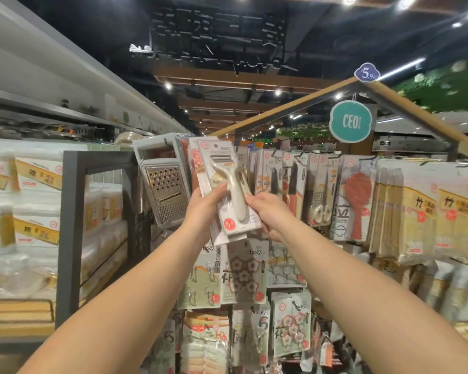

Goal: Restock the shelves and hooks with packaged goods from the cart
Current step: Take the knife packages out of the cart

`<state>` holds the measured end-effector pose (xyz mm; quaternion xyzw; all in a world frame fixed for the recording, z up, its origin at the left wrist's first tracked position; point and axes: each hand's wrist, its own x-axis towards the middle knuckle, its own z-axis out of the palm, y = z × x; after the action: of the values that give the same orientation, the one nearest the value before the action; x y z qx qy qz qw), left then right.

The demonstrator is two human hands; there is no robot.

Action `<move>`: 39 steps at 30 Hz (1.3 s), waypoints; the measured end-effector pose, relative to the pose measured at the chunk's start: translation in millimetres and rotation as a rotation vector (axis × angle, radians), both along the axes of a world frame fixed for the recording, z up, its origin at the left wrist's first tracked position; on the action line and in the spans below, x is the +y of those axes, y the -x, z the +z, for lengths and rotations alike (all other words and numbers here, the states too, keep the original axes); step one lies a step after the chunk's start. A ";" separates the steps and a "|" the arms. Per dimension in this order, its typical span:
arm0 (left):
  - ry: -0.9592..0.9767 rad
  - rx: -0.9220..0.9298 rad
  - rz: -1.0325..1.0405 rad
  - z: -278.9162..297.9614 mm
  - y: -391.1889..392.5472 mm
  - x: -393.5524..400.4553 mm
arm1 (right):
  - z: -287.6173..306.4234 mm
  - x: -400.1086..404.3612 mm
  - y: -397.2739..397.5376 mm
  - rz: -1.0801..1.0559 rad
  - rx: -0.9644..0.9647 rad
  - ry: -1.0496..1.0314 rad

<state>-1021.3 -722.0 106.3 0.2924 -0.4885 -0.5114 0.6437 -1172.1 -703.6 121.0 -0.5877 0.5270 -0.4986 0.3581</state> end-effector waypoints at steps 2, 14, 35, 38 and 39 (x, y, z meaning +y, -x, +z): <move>-0.031 0.048 -0.007 1.8 2.5 3.1 | -0.1 1.0 1.1 -0.041 -0.041 0.042; -0.066 -0.020 0.162 -6.4 -26.6 -5.8 | 5.6 -6.3 3.0 -0.351 0.027 0.276; -0.017 -0.076 0.157 0.0 -33.6 1.5 | 6.5 -18.7 2.4 -0.345 0.109 0.149; -0.013 -0.109 0.119 2.8 -28.3 5.1 | 2.4 -17.5 6.1 -0.305 0.055 0.082; -0.010 -0.112 0.103 2.9 -26.2 5.2 | -1.8 -17.2 8.5 -0.281 0.036 0.090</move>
<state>-995.1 -716.8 109.1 0.3487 -0.5052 -0.4629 0.6395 -1180.6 -720.8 119.1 -0.5324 0.5875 -0.5564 0.2487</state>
